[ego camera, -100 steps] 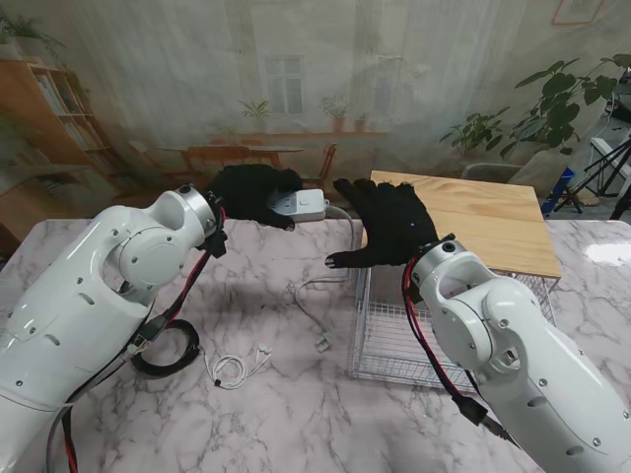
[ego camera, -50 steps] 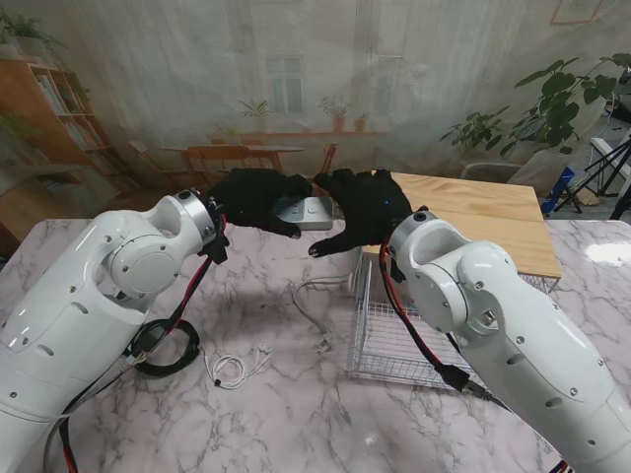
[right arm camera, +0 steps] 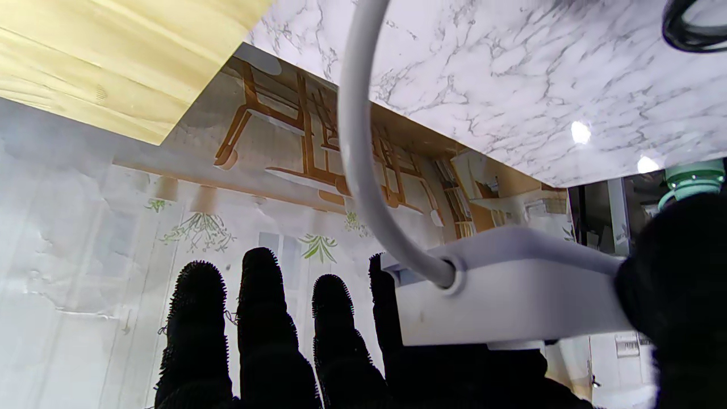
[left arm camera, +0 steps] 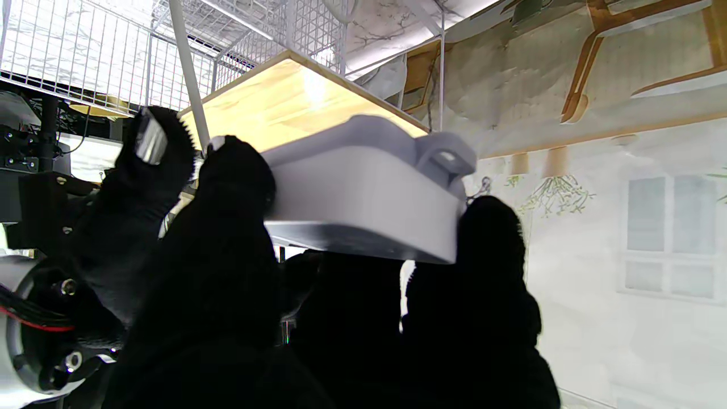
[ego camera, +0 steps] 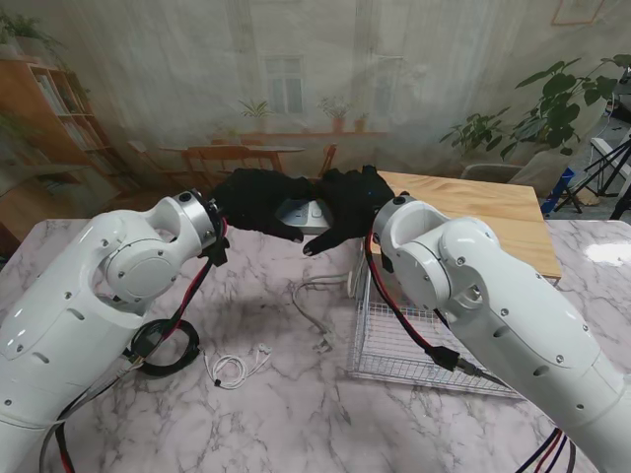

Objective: Load the small electronics into the mesh drawer

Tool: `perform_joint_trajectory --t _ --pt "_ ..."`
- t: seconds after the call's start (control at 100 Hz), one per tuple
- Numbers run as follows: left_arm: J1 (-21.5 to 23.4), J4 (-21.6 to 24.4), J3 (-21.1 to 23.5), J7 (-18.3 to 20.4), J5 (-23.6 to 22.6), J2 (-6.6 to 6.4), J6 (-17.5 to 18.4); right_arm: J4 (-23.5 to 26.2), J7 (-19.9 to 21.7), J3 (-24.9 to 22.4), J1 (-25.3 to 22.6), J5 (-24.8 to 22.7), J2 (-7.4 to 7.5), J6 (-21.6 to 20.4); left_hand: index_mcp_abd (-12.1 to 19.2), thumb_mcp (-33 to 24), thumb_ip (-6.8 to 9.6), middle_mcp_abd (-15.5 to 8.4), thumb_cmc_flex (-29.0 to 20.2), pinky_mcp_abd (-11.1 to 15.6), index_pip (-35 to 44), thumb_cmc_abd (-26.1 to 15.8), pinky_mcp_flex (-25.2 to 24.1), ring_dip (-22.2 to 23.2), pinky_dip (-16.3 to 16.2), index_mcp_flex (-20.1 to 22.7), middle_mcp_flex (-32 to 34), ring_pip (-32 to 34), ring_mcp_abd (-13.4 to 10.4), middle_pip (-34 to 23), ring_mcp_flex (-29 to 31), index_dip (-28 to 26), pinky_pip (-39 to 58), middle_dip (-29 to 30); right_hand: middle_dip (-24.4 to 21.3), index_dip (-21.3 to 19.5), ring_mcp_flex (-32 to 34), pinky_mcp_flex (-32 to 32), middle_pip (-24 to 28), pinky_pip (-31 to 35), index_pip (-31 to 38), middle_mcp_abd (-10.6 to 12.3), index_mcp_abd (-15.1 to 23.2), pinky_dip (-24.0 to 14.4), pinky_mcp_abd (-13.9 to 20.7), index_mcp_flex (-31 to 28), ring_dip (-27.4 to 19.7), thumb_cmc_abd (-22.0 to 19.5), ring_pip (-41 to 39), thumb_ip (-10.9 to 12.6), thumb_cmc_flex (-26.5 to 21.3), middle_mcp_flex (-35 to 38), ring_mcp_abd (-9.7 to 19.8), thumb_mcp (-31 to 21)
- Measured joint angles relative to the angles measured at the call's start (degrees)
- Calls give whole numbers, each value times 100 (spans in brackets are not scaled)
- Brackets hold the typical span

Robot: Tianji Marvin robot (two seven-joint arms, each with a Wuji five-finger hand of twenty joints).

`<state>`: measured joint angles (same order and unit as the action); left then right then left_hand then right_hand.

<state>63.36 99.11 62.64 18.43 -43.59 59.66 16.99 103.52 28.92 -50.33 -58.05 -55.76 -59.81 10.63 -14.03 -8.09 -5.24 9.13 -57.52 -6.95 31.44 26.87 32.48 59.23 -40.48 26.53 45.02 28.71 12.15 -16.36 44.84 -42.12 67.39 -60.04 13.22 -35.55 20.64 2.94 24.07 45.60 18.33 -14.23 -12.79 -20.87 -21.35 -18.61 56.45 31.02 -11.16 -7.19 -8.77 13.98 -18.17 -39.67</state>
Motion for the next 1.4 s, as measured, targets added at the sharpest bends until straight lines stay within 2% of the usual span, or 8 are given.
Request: perform_joint_trajectory --t 0.19,0.59,0.73,0.94,1.11,1.16,1.23,1.4 --pt "-3 10 -27 7 -49 -11 -23 -194 204 272 364 -17 14 -15 -27 0 0 0 0 -12 24 28 29 0 -3 27 17 0 0 -2 31 1 6 -1 68 -401 -56 -60 170 -9 508 73 284 111 -3 -249 -23 0 0 60 -388 0 -1 144" --pt "120 65 101 -12 -25 -28 106 -560 -6 677 709 140 -27 1 -252 0 0 132 -3 -59 31 80 110 100 -95 104 76 200 15 -13 146 4 207 -18 454 -1415 -50 -145 691 -13 3398 270 1659 280 -93 -1016 241 81 0 311 -1538 104 44 1319" --pt "116 65 107 -18 -1 -34 107 -628 -145 725 717 169 -54 53 -320 0 0 200 -4 -61 31 80 114 104 -150 104 77 272 15 -16 151 1 265 -24 782 -1080 94 -185 805 -13 4265 415 2190 345 -138 -1433 546 90 -16 182 -1763 615 171 1354" --pt "59 47 39 -54 15 -46 92 -652 -193 641 665 182 -61 -71 -323 0 -1 210 -4 -99 56 88 116 104 -158 109 77 279 15 -18 151 -80 277 -79 910 -903 162 -265 909 -63 4262 651 2395 454 -142 -2103 686 102 -26 25 -1765 979 311 1291" --pt "21 -36 -105 -318 -23 -17 82 -530 106 441 590 -9 -14 -344 -270 260 13 159 -62 -48 122 86 113 -323 -146 168 128 384 -60 -17 153 -21 113 13 915 -859 238 -301 894 -141 4008 669 2047 544 -147 -2261 691 41 -26 -56 -1763 1133 361 1301" --pt "27 -67 -116 -420 -53 9 65 -511 114 426 588 -21 0 -336 -171 472 177 107 -75 16 84 -27 22 -595 -84 171 -161 394 -166 -321 53 37 -113 558 968 -932 385 -302 894 -155 3981 687 1913 558 -148 -2366 693 40 -27 -56 -1763 1206 370 1301" --pt "38 -92 -108 -457 -71 36 59 -511 92 420 586 -4 6 -278 -161 658 364 138 -72 72 -180 -343 -271 -949 59 173 -744 278 -189 -702 -295 346 -569 2083 987 -990 452 -302 904 -170 3977 712 1706 583 -153 -2494 693 40 -27 -60 -1763 1351 377 1301" --pt "90 -64 78 -219 -114 56 154 -536 39 445 582 6 -2 -194 -72 817 534 372 253 63 -1442 -729 -1034 -1641 211 48 -1927 -429 -49 176 -1135 1339 -1270 3531 1065 -1060 583 -302 917 -173 3970 719 1670 629 -162 -2616 696 59 -28 -63 -1758 1513 380 1298"
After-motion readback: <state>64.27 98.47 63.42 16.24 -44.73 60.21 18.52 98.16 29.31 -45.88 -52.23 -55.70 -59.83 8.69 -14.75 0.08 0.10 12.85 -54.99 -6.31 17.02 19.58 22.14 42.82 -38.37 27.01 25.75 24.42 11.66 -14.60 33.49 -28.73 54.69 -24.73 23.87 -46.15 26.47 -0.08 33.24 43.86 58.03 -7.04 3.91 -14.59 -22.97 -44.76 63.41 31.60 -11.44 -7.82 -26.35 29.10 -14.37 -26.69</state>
